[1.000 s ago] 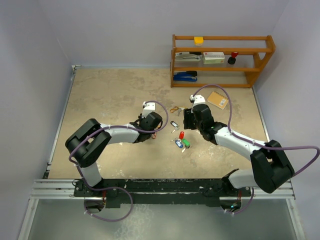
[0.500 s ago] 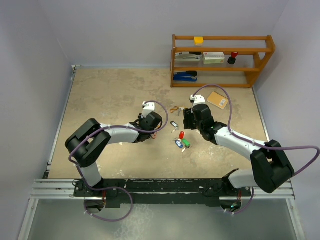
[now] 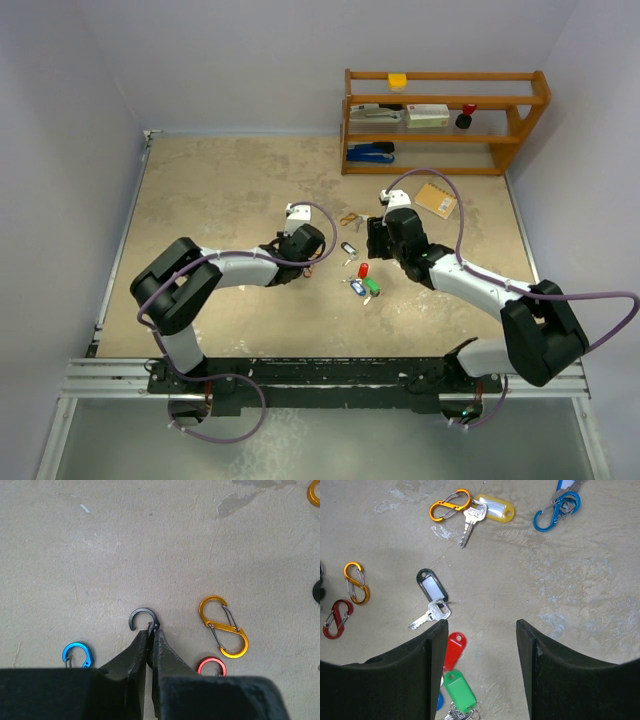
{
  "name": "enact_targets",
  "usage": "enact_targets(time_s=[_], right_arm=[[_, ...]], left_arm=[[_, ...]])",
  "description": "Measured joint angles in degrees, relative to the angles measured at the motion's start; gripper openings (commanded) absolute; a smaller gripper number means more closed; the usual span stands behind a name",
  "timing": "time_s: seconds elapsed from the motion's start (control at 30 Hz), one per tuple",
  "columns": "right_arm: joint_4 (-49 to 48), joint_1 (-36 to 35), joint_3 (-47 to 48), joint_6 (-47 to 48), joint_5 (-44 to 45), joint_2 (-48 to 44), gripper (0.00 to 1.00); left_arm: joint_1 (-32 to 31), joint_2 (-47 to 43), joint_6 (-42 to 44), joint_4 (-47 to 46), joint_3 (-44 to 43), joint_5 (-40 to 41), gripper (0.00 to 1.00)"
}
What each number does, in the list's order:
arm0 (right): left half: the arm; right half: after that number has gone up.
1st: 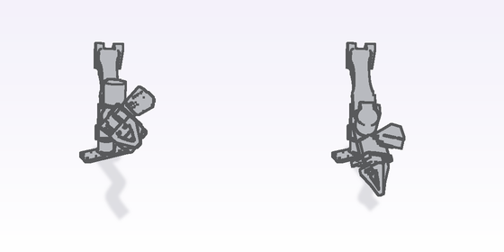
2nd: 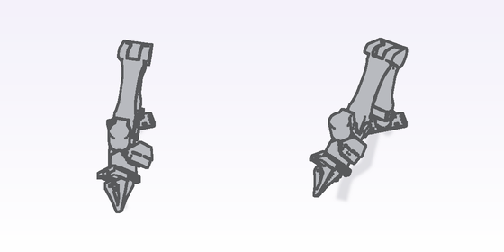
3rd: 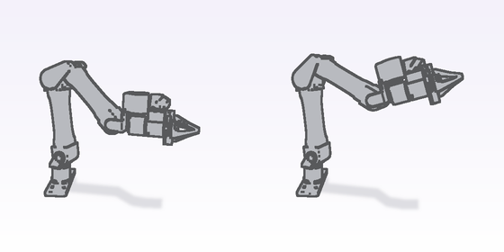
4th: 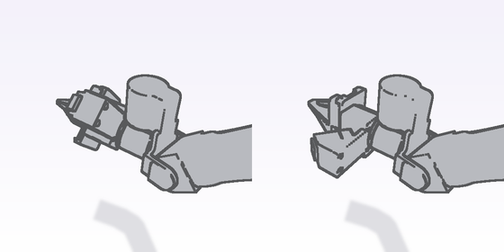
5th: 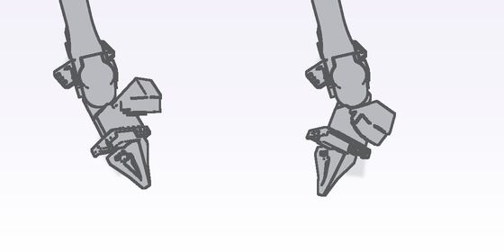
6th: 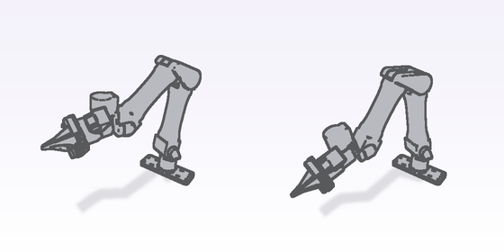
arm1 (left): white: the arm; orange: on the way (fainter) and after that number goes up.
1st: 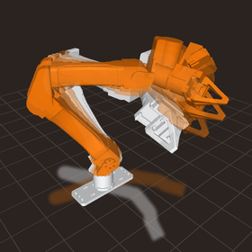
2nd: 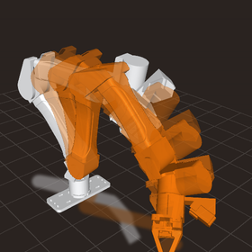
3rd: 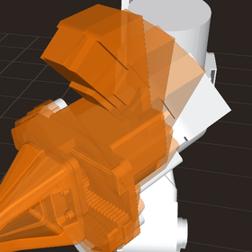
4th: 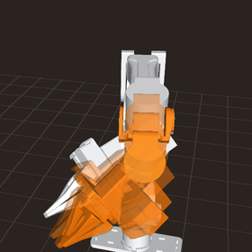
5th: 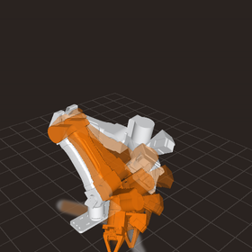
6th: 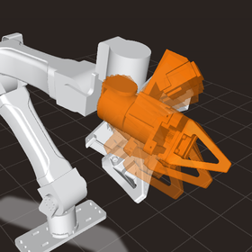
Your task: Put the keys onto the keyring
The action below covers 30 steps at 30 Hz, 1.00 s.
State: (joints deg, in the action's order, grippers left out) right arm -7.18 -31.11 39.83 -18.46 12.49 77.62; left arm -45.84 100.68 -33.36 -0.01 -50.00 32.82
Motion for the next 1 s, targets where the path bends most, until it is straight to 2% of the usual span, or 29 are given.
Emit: enact_targets(time_s=[0.53, 1.0], right_arm=[[-0.1, 0.0, 0.0, 0.1, -0.5, 0.2, 0.59], [-0.5, -0.4, 2.9, 0.6, -4.6, 8.7, 0.59]], left_arm=[[0.0, -0.2, 0.0, 1.0, -0.4, 0.0, 0.0], [0.0, -0.6, 0.0, 6.9, -4.7, -1.5, 0.0]])
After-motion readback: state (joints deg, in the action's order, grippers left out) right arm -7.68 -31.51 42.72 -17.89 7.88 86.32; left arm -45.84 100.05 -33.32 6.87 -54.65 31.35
